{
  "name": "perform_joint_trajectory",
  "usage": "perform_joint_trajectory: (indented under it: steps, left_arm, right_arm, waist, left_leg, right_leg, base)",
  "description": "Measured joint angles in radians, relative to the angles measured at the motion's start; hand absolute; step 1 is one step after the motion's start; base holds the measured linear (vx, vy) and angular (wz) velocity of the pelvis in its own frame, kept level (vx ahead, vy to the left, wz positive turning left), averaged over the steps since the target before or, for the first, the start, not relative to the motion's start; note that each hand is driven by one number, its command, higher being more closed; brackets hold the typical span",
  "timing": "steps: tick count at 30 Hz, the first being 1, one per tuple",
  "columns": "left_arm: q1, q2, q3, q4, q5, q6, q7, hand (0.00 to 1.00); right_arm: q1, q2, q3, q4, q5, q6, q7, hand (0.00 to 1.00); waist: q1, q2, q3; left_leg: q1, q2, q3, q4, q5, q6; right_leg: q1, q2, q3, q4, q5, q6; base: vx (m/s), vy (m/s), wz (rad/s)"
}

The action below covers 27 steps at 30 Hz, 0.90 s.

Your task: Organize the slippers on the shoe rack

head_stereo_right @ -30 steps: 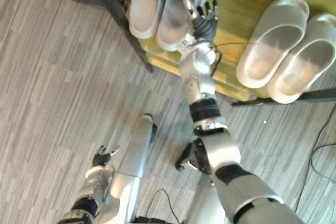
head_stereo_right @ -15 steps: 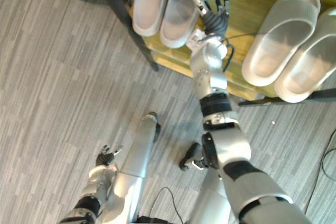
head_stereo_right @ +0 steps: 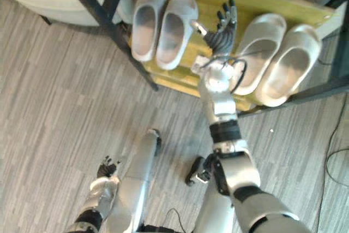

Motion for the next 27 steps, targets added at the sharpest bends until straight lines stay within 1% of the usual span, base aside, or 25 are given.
perform_joint_trajectory:
  steps: [2, 3, 4, 6, 7, 8, 9, 10, 11, 13, 14, 15, 16, 17, 18, 21, 23, 24, 25, 26, 27]
  left_arm:
    - [0.035, 0.007, 0.000, 0.000, 0.003, 0.000, -0.001, 0.00]
    - [0.045, 0.009, 0.000, 0.000, 0.004, 0.000, -0.002, 0.00]
    - [0.066, 0.013, 0.000, 0.001, 0.010, 0.000, -0.003, 0.00]
    - [0.096, 0.017, -0.001, 0.002, 0.014, -0.001, -0.009, 0.00]
    - [0.113, 0.023, -0.011, 0.002, 0.014, -0.001, -0.023, 0.00]
    - [0.119, 0.024, -0.015, 0.002, 0.015, -0.001, -0.024, 0.00]
    - [0.140, 0.027, -0.026, 0.003, 0.030, -0.001, -0.034, 0.00]
    - [0.158, 0.031, -0.047, 0.003, 0.037, -0.001, -0.044, 0.00]
    - [0.164, 0.032, -0.060, 0.004, 0.043, -0.001, -0.046, 0.00]
    - [0.174, 0.033, -0.126, 0.026, 0.068, -0.001, -0.068, 0.00]
    - [0.174, 0.036, -0.131, 0.032, 0.079, -0.001, -0.072, 0.00]
    - [0.174, 0.041, -0.140, 0.047, 0.092, -0.001, -0.081, 0.00]
    - [0.175, 0.043, -0.142, 0.067, 0.093, 0.001, -0.087, 0.00]
    - [0.175, 0.045, -0.144, 0.077, 0.093, 0.001, -0.087, 0.00]
    - [0.176, 0.050, -0.163, 0.091, 0.099, 0.002, -0.088, 0.00]
    - [0.185, 0.051, -0.180, 0.096, 0.112, 0.003, -0.100, 0.00]
    - [0.193, 0.051, -0.186, 0.096, 0.121, 0.003, -0.108, 0.00]
    - [0.203, 0.055, -0.201, 0.096, 0.131, 0.003, -0.110, 0.00]
    - [0.204, 0.057, -0.204, 0.097, 0.132, 0.003, -0.110, 0.00]
    - [0.208, 0.057, -0.210, 0.103, 0.135, 0.005, -0.115, 0.00]
    - [0.209, 0.057, -0.211, 0.103, 0.139, 0.005, -0.116, 0.00]
  right_arm:
    - [0.141, 0.016, 0.035, -0.112, -0.058, -0.003, 0.032, 0.00]
    - [0.172, 0.019, 0.044, -0.128, -0.067, -0.004, 0.039, 0.00]
    - [0.250, 0.020, 0.070, -0.156, -0.074, -0.007, 0.051, 0.00]
    - [0.349, 0.020, 0.100, -0.181, -0.111, -0.008, 0.084, 0.00]
    - [0.430, 0.020, 0.107, -0.212, -0.135, -0.008, 0.110, 0.00]
    - [0.460, 0.020, 0.111, -0.224, -0.141, -0.009, 0.117, 0.00]
    - [0.544, 0.020, 0.115, -0.252, -0.166, -0.010, 0.149, 0.00]
    - [0.614, 0.022, 0.114, -0.259, -0.183, -0.015, 0.174, 0.00]
    - [0.641, 0.021, 0.112, -0.259, -0.185, -0.018, 0.184, 0.00]
    - [0.761, 0.021, 0.075, -0.238, -0.218, -0.021, 0.221, 0.00]
    - [0.780, 0.022, 0.065, -0.227, -0.218, -0.022, 0.229, 0.00]
    - [0.803, 0.021, 0.049, -0.191, -0.219, -0.024, 0.237, 0.00]
    - [0.825, 0.021, 0.017, -0.126, -0.222, -0.025, 0.248, 0.00]
    - [0.836, 0.020, 0.001, -0.084, -0.226, -0.024, 0.254, 0.00]
    - [0.856, 0.019, -0.034, -0.009, -0.247, -0.019, 0.265, 0.00]
    - [0.886, 0.014, -0.087, 0.136, -0.269, -0.004, 0.275, 0.00]
    - [0.894, 0.013, -0.099, 0.206, -0.284, 0.001, 0.278, 0.00]
    - [0.892, 0.011, -0.100, 0.274, -0.296, 0.002, 0.286, 0.00]
    - [0.891, 0.011, -0.101, 0.291, -0.297, 0.002, 0.288, 0.00]
    - [0.888, 0.010, -0.107, 0.373, -0.318, 0.005, 0.289, 0.00]
    - [0.887, 0.011, -0.110, 0.396, -0.330, 0.006, 0.290, 0.00]
  waist:
    - [-0.011, -0.014, -0.011]
    - [-0.013, -0.017, -0.019]
    - [-0.018, -0.028, -0.048]
    - [-0.027, -0.042, -0.077]
    - [-0.033, -0.051, -0.103]
    - [-0.034, -0.053, -0.113]
    - [-0.042, -0.061, -0.144]
    - [-0.051, -0.067, -0.170]
    - [-0.056, -0.070, -0.182]
    - [-0.066, -0.074, -0.230]
    - [-0.070, -0.076, -0.239]
    - [-0.084, -0.077, -0.253]
    - [-0.109, -0.077, -0.268]
    - [-0.117, -0.075, -0.274]
    - [-0.119, -0.070, -0.284]
    - [-0.122, -0.055, -0.295]
    - [-0.124, -0.048, -0.304]
    - [-0.127, -0.043, -0.311]
    - [-0.128, -0.041, -0.313]
    - [-0.128, -0.033, -0.322]
    - [-0.128, -0.031, -0.325]
  left_leg:
    - [0.110, 0.007, 0.029, -0.093, 0.016, 0.010]
    - [0.130, 0.009, 0.034, -0.113, 0.020, 0.014]
    - [0.176, 0.010, 0.048, -0.166, 0.031, 0.020]
    - [0.255, 0.013, 0.067, -0.248, 0.051, 0.028]
    - [0.309, 0.016, 0.089, -0.308, 0.066, 0.036]
    - [0.329, 0.017, 0.096, -0.329, 0.072, 0.039]
    - [0.386, 0.017, 0.119, -0.398, 0.090, 0.047]
    - [0.440, 0.015, 0.141, -0.460, 0.107, 0.054]
    - [0.462, 0.012, 0.147, -0.487, 0.115, 0.057]
    - [0.560, 0.003, 0.177, -0.617, 0.154, 0.070]
    - [0.577, 0.001, 0.183, -0.641, 0.164, 0.072]
    - [0.609, -0.004, 0.185, -0.689, 0.183, 0.075]
    - [0.647, -0.011, 0.189, -0.752, 0.209, 0.081]
    - [0.670, -0.014, 0.194, -0.786, 0.222, 0.083]
    - [0.706, -0.017, 0.205, -0.836, 0.240, 0.087]
    - [0.760, -0.026, 0.214, -0.899, 0.262, 0.095]
    - [0.775, -0.032, 0.215, -0.912, 0.265, 0.097]
    - [0.795, -0.036, 0.215, -0.937, 0.275, 0.100]
    - [0.800, -0.037, 0.215, -0.942, 0.278, 0.100]
    - [0.816, -0.040, 0.212, -0.970, 0.293, 0.102]
    - [0.819, -0.041, 0.211, -0.977, 0.298, 0.104]
  right_leg:
    - [0.097, 0.001, -0.005, -0.089, 0.027, 0.010]
    - [0.116, 0.001, -0.006, -0.110, 0.033, 0.011]
    - [0.157, 0.003, -0.011, -0.164, 0.050, 0.017]
    - [0.233, 0.007, -0.019, -0.251, 0.080, 0.029]
    - [0.282, 0.009, -0.020, -0.312, 0.102, 0.038]
    - [0.301, 0.010, -0.021, -0.335, 0.109, 0.043]
    - [0.353, 0.011, -0.023, -0.406, 0.136, 0.057]
    - [0.400, 0.013, -0.021, -0.470, 0.161, 0.069]
    - [0.419, 0.014, -0.020, -0.499, 0.172, 0.071]
    - [0.500, 0.027, -0.009, -0.637, 0.234, 0.090]
    - [0.514, 0.029, -0.009, -0.665, 0.247, 0.093]
    - [0.540, 0.035, -0.008, -0.715, 0.271, 0.098]
    - [0.578, 0.042, -0.008, -0.783, 0.303, 0.107]
    - [0.597, 0.047, -0.007, -0.820, 0.321, 0.111]
    - [0.631, 0.056, -0.003, -0.878, 0.351, 0.117]
    - [0.688, 0.066, 0.006, -0.972, 0.398, 0.127]
    - [0.706, 0.069, 0.009, -0.999, 0.410, 0.130]
    - [0.721, 0.070, 0.013, -1.017, 0.419, 0.132]
    - [0.724, 0.071, 0.013, -1.021, 0.421, 0.132]
    - [0.735, 0.072, 0.013, -1.038, 0.431, 0.132]
    - [0.738, 0.074, 0.013, -1.043, 0.434, 0.131]
  base:
    - [0.11, 0.029, -0.09]
    - [0.15, 0.053, -0.09]
    - [0.14, 0.054, -0.03]
    - [0.16, 0.066, -0.03]
    - [0.17, 0.071, -0.04]
    - [0.19, 0.091, -0.06]
    - [0.16, 0.094, -0.10]
    - [0.16, 0.105, -0.12]
    - [0.17, 0.123, -0.22]
    - [0.15, 0.130, -0.27]
    - [0.11, 0.099, -0.20]
    - [0.13, 0.112, -0.11]
    - [0.13, 0.103, -0.11]
    - [0.17, 0.122, -0.16]
    - [0.11, 0.073, -0.18]
    - [0.07, 0.065, -0.13]
    - [0.01, 0.038, -0.04]
    - [0.01, 0.018, -0.04]
    - [0.00, 0.000, 0.00]
    - [0.00, 0.000, 0.00]
    - [-0.02, 0.022, 0.06]
